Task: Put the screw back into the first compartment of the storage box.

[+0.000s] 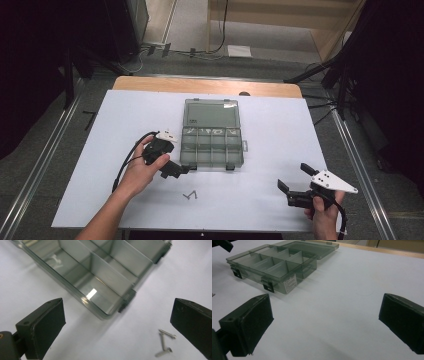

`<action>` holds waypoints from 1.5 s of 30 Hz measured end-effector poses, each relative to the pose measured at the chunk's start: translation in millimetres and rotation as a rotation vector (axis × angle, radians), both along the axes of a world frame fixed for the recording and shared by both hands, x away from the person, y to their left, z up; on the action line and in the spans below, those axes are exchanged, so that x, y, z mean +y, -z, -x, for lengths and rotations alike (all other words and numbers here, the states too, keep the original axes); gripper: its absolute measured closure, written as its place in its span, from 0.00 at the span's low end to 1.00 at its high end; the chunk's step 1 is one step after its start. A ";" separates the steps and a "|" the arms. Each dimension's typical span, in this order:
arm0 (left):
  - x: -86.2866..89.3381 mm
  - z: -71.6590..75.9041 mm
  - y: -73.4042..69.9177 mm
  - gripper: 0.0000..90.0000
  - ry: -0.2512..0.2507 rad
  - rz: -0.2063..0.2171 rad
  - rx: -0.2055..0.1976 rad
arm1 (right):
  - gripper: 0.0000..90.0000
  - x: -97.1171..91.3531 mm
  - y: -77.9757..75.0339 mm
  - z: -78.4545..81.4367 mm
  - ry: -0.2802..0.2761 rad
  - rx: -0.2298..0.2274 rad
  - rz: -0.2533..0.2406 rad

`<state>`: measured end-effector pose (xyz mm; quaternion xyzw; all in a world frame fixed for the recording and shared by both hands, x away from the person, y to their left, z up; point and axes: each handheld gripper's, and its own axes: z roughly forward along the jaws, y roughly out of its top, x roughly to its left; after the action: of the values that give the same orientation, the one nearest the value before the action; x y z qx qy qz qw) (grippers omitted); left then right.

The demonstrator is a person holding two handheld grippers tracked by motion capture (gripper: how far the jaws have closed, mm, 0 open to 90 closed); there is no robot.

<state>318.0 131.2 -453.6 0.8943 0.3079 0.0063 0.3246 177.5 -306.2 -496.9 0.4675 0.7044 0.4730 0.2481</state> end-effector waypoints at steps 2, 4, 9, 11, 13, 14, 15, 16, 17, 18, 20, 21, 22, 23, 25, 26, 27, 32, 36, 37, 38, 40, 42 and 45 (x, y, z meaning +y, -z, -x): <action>-0.2 3.9 0.9 0.00 0.012 -0.004 0.009 | 0.00 -1.6 1.0 2.3 -0.001 0.001 0.001; -0.7 7.5 1.5 0.00 0.023 -0.006 0.016 | 0.00 -2.8 1.9 3.7 0.001 0.002 0.001; -3.9 16.8 3.8 0.05 0.036 -0.037 0.022 | 0.00 -3.7 3.7 7.9 -0.003 0.009 0.001; -4.9 20.3 5.8 0.05 0.049 -0.047 0.031 | 0.00 -3.7 4.4 9.3 -0.003 0.016 0.000; -5.4 23.9 7.8 0.14 0.042 -0.058 0.025 | 0.00 -4.1 5.2 9.8 -0.005 0.011 0.005; -5.0 25.0 8.7 0.14 0.043 -0.059 0.022 | 0.00 -4.6 5.3 9.9 -0.006 0.010 0.006; -4.7 26.3 9.6 0.15 0.043 -0.057 0.028 | 0.00 -4.7 4.9 10.4 -0.003 0.013 0.002; -4.4 27.5 10.0 0.15 0.051 -0.062 0.032 | 0.00 -4.9 4.8 10.6 -0.001 0.013 0.002; -4.7 29.7 10.6 0.15 0.051 -0.060 0.033 | 0.00 -4.8 4.8 10.7 0.001 0.013 -0.002; -4.5 31.5 10.5 0.18 0.056 -0.064 0.028 | 0.00 -4.9 4.8 10.7 -0.001 0.013 0.002; -4.7 35.0 11.0 0.21 0.065 -0.070 0.030 | 0.00 -4.4 5.1 10.5 -0.003 0.008 0.010; -4.8 36.4 11.4 0.26 0.062 -0.068 0.027 | 0.00 -3.8 5.0 10.9 -0.002 0.013 0.009; -4.6 37.7 11.5 0.26 0.061 -0.073 0.024 | 0.00 -3.8 5.0 10.9 -0.002 0.013 0.009; -4.8 39.5 12.7 0.29 0.059 -0.065 0.028 | 0.00 -3.7 4.9 10.8 -0.002 0.014 0.010; -4.8 41.5 14.2 0.33 0.062 -0.073 0.029 | 0.00 -3.4 4.9 10.9 0.000 0.016 0.009; -5.2 42.9 15.1 0.36 0.060 -0.079 0.033 | 0.00 -3.4 4.9 11.0 -0.002 0.017 0.011; -5.5 43.8 16.1 0.40 0.066 -0.085 0.035 | 0.00 -3.2 5.1 10.9 0.000 0.015 0.010; -9.6 49.5 19.0 0.49 0.082 -0.101 0.051 | 0.00 -3.4 5.9 10.1 -0.001 0.016 0.015; -13.7 53.2 20.2 0.57 0.095 -0.115 0.043 | 0.00 -3.6 5.9 10.0 0.002 0.019 0.015; -14.9 54.1 20.7 0.57 0.088 -0.113 0.041 | 0.00 -3.6 5.9 10.0 0.002 0.019 0.015; -16.0 54.8 21.1 0.62 0.084 -0.111 0.042 | 0.00 -3.6 6.0 10.0 0.002 0.020 0.016; -16.6 54.2 21.2 0.62 0.096 -0.122 0.045 | 0.00 -3.6 6.1 10.0 0.004 0.022 0.015; -16.6 54.1 21.4 0.64 0.101 -0.104 0.061 | 0.00 -3.7 6.3 9.9 0.004 0.024 0.015; -16.2 52.8 22.0 0.74 0.099 -0.090 0.073 | 0.00 -4.1 6.9 9.6 0.005 0.029 0.013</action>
<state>265.3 115.0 -475.6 0.9218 0.2743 -0.0283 0.2724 168.0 -310.3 -503.8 0.4743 0.7098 0.4611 0.2421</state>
